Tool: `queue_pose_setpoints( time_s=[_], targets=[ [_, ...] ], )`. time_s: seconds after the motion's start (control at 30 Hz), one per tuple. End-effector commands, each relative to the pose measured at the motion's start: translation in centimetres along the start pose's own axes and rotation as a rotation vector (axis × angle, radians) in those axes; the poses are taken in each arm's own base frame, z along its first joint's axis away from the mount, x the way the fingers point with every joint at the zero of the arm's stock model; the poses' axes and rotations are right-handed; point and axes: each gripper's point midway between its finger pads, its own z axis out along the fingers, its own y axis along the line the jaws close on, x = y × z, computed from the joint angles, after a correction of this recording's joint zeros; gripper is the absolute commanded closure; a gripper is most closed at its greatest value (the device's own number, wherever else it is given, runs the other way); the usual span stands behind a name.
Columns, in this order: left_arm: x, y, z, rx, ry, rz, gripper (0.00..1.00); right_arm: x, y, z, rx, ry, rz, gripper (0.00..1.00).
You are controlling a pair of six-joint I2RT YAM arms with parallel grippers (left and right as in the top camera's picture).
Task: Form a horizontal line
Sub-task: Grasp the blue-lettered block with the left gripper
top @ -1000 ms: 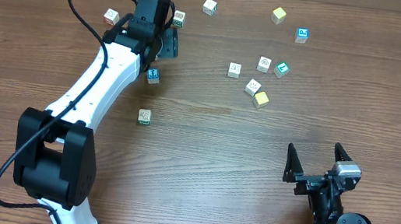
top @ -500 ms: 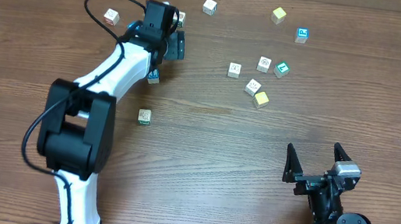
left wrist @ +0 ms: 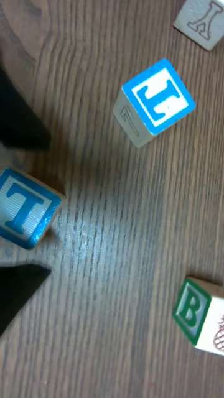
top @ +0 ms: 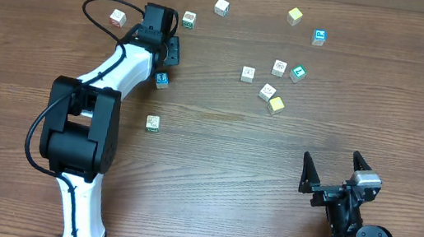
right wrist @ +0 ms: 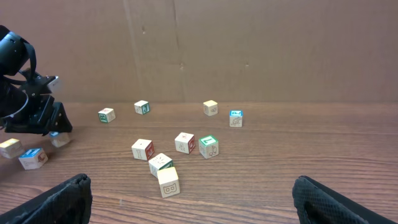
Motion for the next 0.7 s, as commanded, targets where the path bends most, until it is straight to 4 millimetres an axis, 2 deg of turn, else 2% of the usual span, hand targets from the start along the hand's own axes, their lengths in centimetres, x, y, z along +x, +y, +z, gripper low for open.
queue_pose_setpoints(
  time_s=[0.0,0.07,0.2,0.3,0.37,0.43,0.53,0.67],
  targets=[
    [0.17,-0.35,0.53,0.016,0.009,0.011,0.54,0.08,0.06,0.0,-0.002,-0.008,-0.005,0.0],
    [0.14,-0.36,0.52,0.016,0.008,0.011,0.64,0.07,0.06,0.0,-0.002,-0.008,-0.005,0.0],
    [0.46,-0.26,0.51,0.012,0.021,0.013,0.67,0.07,0.06,0.0,-0.002,-0.008,-0.005,0.0],
    [0.65,-0.21,0.51,0.01,0.029,0.014,0.65,0.07,0.06,0.0,-0.002,-0.008,-0.005,0.0],
    [0.71,-0.22,0.51,0.01,0.031,0.015,0.55,0.07,0.06,0.0,-0.002,-0.008,-0.005,0.0],
    [0.72,-0.21,0.51,0.01,0.032,0.015,0.55,0.07,0.06,0.0,-0.002,-0.008,-0.005,0.0],
    [0.71,-0.2,0.51,0.01,0.031,0.015,0.67,0.07,0.06,0.0,-0.002,-0.008,-0.005,0.0],
    [0.6,-0.23,0.51,0.011,0.027,0.014,0.75,0.07,0.06,0.0,-0.002,-0.008,-0.005,0.0]
  ],
)
